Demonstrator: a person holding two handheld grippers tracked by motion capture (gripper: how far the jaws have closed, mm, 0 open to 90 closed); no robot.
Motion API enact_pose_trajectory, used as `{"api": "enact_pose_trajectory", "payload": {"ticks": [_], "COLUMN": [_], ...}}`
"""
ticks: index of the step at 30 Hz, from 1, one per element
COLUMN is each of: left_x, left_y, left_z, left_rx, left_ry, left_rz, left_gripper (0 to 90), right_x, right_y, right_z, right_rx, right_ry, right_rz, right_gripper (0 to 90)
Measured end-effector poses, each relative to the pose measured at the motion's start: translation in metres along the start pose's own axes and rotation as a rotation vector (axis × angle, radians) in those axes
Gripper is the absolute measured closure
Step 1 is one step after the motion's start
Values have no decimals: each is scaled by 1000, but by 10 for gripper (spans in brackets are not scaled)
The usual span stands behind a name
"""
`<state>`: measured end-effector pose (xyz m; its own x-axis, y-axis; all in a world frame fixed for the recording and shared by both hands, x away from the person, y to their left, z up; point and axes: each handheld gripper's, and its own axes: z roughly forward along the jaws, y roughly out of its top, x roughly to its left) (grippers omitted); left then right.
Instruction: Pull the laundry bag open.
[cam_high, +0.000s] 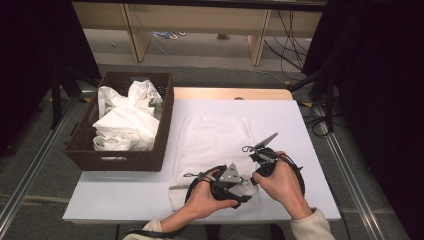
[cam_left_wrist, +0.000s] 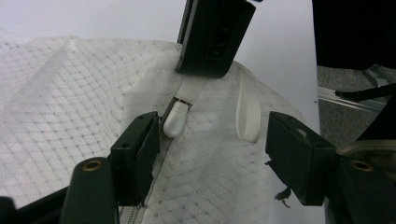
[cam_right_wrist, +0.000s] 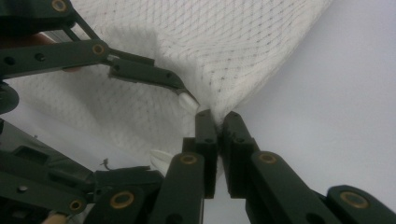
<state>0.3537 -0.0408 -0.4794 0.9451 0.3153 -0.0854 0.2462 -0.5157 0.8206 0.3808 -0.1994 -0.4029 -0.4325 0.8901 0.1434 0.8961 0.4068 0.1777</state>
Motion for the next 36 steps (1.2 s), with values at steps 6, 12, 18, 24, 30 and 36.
{"api": "enact_pose_trajectory", "payload": {"ticks": [6, 12, 18, 24, 30, 36], "left_x": [0, 0, 0, 1, 0, 4], "left_y": [1, 1, -1, -4, -5, -4], "left_z": [4, 4, 2, 1, 1, 1], "left_rx": [1, 16, 5, 24, 27, 12], "left_ry": [-10, -12, -19, -8, 3, 8], "left_rz": [-3, 16, 16, 50, 60, 43], "left_gripper": [365, 402, 486, 575, 615, 685], "right_x": [-4, -2, -1, -3, 1, 1], "right_y": [1, 0, 1, 1, 0, 0], "right_z": [0, 1, 0, 3, 0, 0], "right_rx": [-4, -6, 12, -20, -19, -27], "right_ry": [23, -4, 10, -10, 2, -6], "right_rz": [-40, -23, -3, -42, 0, -19], "right_gripper": [868, 868, 868, 867, 867, 868]}}
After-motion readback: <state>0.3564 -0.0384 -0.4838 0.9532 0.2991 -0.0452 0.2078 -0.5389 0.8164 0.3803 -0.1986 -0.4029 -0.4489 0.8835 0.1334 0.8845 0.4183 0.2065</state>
